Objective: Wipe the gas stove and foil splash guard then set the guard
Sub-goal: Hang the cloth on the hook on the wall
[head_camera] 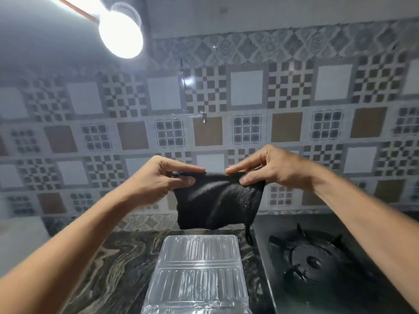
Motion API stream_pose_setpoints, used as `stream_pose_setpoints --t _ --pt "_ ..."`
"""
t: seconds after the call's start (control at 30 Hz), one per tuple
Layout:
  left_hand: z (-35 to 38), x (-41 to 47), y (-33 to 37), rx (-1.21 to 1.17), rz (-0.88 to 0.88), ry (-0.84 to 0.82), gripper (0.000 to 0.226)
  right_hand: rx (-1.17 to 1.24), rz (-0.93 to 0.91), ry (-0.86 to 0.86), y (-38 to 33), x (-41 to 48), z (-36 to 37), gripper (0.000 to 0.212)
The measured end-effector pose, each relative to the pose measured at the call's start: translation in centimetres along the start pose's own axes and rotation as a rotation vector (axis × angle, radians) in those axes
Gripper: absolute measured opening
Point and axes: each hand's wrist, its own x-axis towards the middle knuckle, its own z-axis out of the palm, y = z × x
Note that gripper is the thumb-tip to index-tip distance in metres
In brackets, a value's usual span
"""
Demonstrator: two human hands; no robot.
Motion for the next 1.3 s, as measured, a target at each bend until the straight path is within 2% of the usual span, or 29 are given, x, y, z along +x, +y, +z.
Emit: stream_pose_setpoints --t 0.13,0.27,0.4,0.5,0.67,0.8,0.87,0.97,1.0,1.07,1.1,1.2,1.3 --pt "-2.2 4.8 -1.0 0.032 0.007 0.021 0.032 -0.016 -0.033 0.078 0.3 4.2 -2.6 0.032" --pt "-4.7 9.9 -2.1 0.182 0.067 0.033 0.041 -0.051 -0.073 0.147 0.7 8.9 -4.9 0.032" --pt "-6.7 14.8 -3.2 0.277 0.099 0.089 0.038 -0.121 -0.101 0.188 1.1 13.8 -7.6 0.031" --pt "-7.6 18.1 -4.5 0.384 0.120 0.127 0.033 -0.278 -0.130 0.236 1.4 16.7 -9.2 0.031" --pt "-8.8 22.5 -6.4 0.809 0.284 0.118 0.034 -0.619 -0.113 0.181 2.9 21.2 -9.6 0.039" --pt "-9.4 24.6 -6.6 0.750 0.355 0.290 0.028 -0.657 -0.185 0.292 2.5 23.7 -11.2 0.041" --pt "-9.7 26.0 -7.4 0.784 0.370 0.385 0.027 -0.761 -0.237 0.350 2.5 25.2 -11.9 0.040" --pt "-9.0 27.5 -8.7 0.611 0.262 0.485 0.009 -1.035 -0.299 0.340 3.0 26.7 -12.0 0.037" --pt "-8.6 28.0 -9.3 0.682 0.235 0.519 0.018 -1.067 -0.301 0.345 3.4 26.9 -11.8 0.031" --pt "-7.4 28.3 -11.4 0.646 0.188 0.532 0.030 -1.046 -0.243 0.375 4.6 27.0 -11.5 0.018" --pt "-6.8 28.1 -12.2 0.578 0.162 0.546 0.031 -1.009 -0.222 0.389 5.3 27.0 -11.3 0.020" --pt "-6.4 27.5 -14.4 0.662 0.194 0.524 0.032 -0.949 -0.163 0.366 7.4 27.4 -10.9 0.026" --pt "-6.0 27.2 -14.4 0.578 0.187 0.448 0.028 -0.900 -0.152 0.352 7.9 27.3 -10.4 0.041"
